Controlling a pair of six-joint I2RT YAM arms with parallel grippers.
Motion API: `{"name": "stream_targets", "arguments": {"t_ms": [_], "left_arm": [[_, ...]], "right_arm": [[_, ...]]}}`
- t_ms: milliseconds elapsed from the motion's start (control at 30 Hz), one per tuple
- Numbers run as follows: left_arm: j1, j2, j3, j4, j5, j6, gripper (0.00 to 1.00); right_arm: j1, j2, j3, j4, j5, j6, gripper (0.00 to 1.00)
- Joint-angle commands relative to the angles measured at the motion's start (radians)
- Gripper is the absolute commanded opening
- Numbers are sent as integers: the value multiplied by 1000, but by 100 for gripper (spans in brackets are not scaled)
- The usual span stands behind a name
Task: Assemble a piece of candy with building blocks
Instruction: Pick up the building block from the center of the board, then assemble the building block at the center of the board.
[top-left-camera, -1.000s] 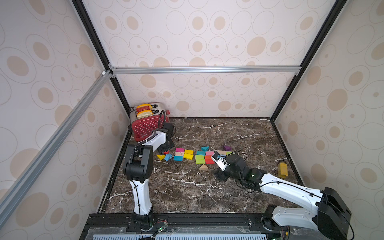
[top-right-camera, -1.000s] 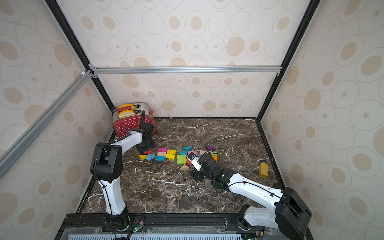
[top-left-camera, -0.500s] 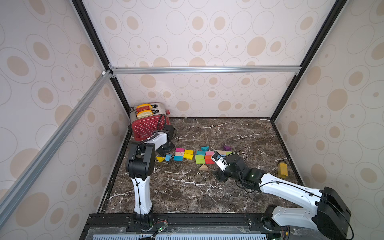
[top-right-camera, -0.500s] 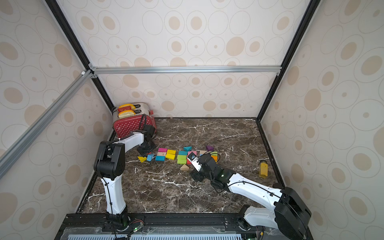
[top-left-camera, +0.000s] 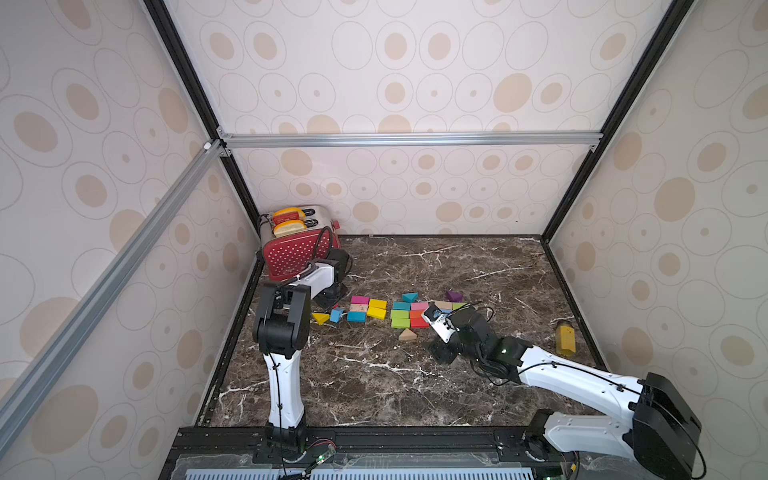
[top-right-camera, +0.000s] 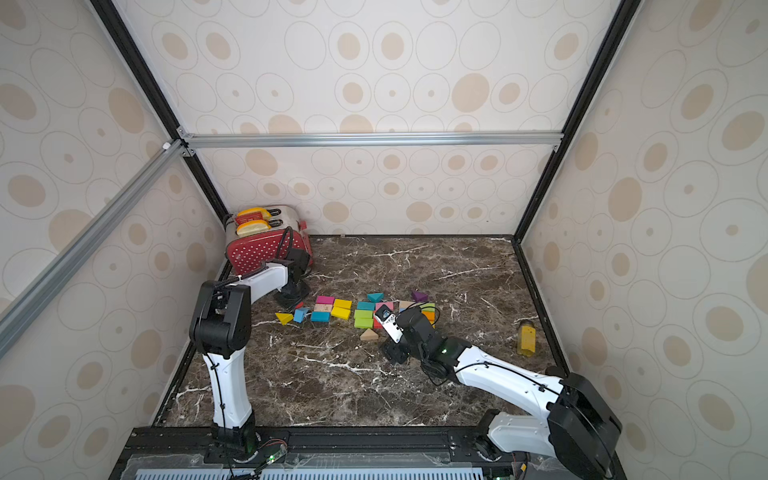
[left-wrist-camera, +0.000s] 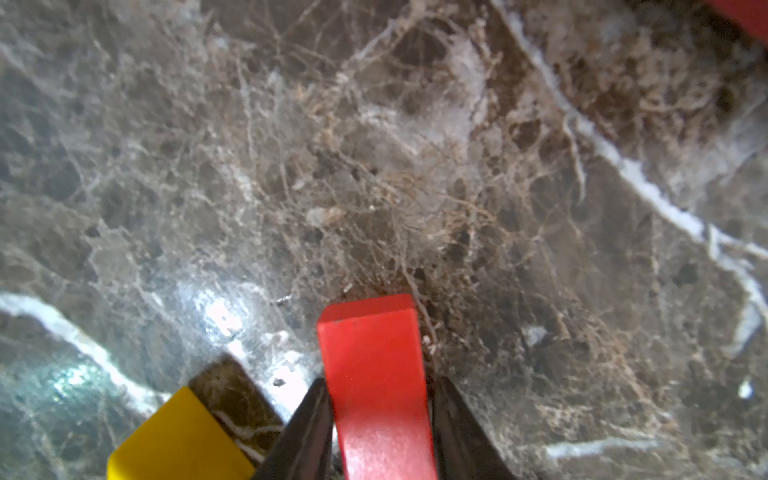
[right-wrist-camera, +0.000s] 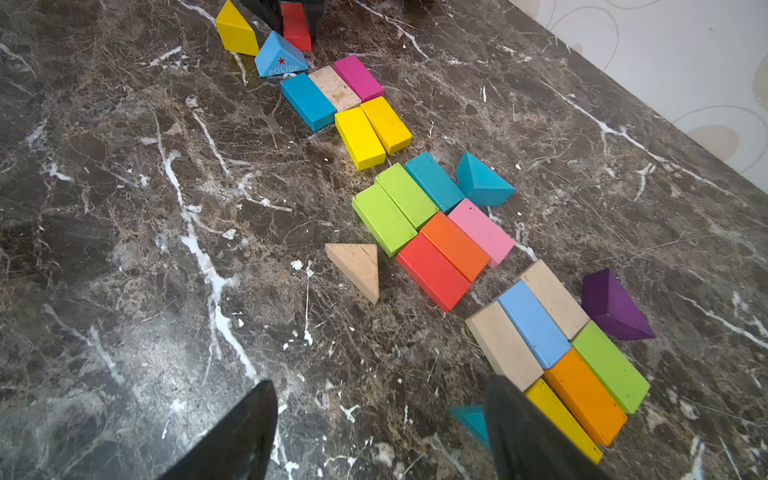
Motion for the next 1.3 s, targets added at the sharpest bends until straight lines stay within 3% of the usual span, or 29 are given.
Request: {"name": "stream_targets", "arguments": {"t_ms": [0,333,633,900,1267], "left_arm": [[8,0,-13,1,-14,2,33],[-4,-204,-91,23,30,23,28],[-231,-457,-341,114,36,-110,30],[-403,-479,-436,159,19,-236,30],[-438,-351,-428,234,59,-320,30]], "right_arm": [[-3,5,-12,6,-12,10,82],[-3,-18,-7,-10,0,12,82],[-3,-110,-27,-11,74,22,82],[-3,-188,-59,-9,210,25,82],[-4,-220,-76,-12,273,25,82]]}}
